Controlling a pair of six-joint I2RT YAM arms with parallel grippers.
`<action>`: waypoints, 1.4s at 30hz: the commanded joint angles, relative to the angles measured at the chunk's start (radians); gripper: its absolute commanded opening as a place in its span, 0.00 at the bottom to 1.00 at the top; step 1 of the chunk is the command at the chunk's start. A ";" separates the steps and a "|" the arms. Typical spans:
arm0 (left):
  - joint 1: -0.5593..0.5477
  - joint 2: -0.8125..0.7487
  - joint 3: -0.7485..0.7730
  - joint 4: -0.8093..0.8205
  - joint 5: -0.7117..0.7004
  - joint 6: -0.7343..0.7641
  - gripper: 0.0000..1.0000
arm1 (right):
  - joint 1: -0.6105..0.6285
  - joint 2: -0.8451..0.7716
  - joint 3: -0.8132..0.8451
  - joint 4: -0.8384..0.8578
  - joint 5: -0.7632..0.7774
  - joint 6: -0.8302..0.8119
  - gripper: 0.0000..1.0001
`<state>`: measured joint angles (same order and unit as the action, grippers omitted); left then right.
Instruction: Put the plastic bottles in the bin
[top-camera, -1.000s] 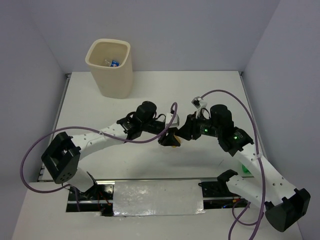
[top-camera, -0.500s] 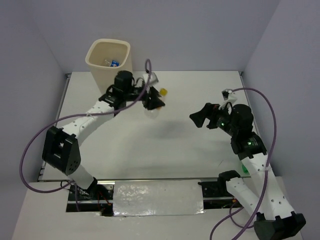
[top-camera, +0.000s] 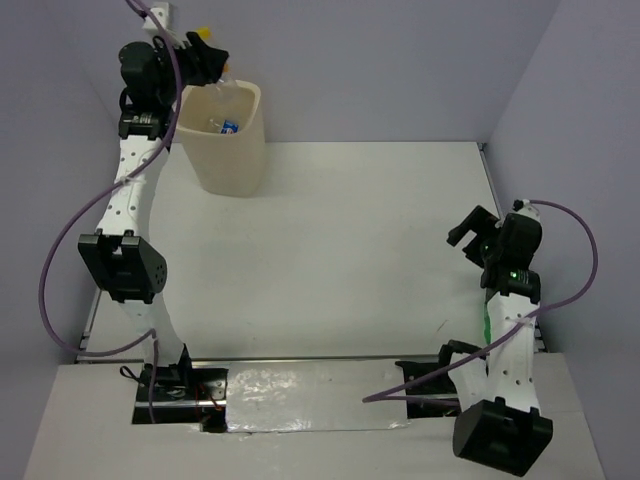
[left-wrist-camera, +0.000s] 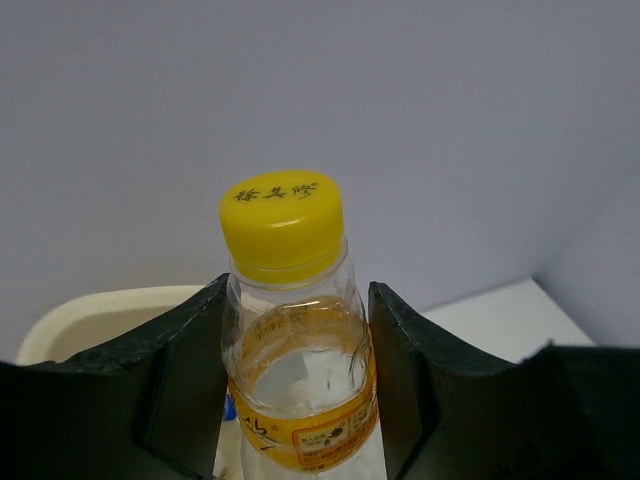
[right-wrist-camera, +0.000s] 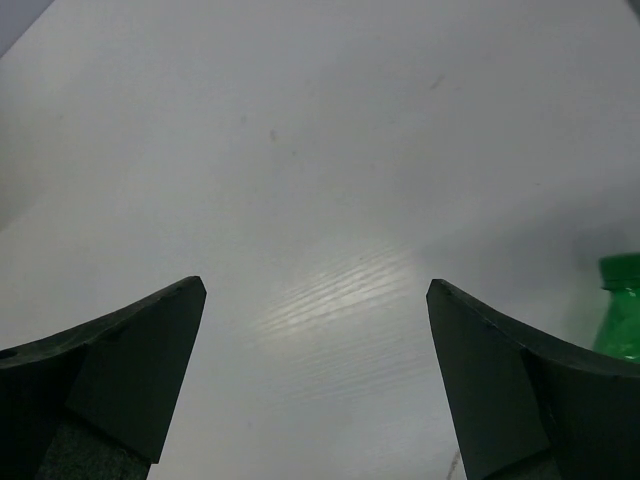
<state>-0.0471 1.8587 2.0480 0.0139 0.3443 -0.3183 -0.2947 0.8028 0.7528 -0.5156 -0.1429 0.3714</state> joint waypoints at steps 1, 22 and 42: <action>0.084 0.098 0.082 0.082 -0.068 -0.126 0.20 | -0.084 0.009 -0.003 -0.015 0.066 -0.025 1.00; 0.138 0.175 0.104 0.152 -0.059 -0.139 0.99 | -0.199 -0.011 0.009 -0.050 0.380 -0.175 1.00; 0.090 -0.354 -0.678 0.192 0.183 -0.100 0.99 | -0.198 0.509 0.125 -0.215 0.394 -0.307 1.00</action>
<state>0.0410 1.4876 1.3689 0.1783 0.5030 -0.4572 -0.4873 1.3033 0.8318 -0.7074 0.2855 0.1143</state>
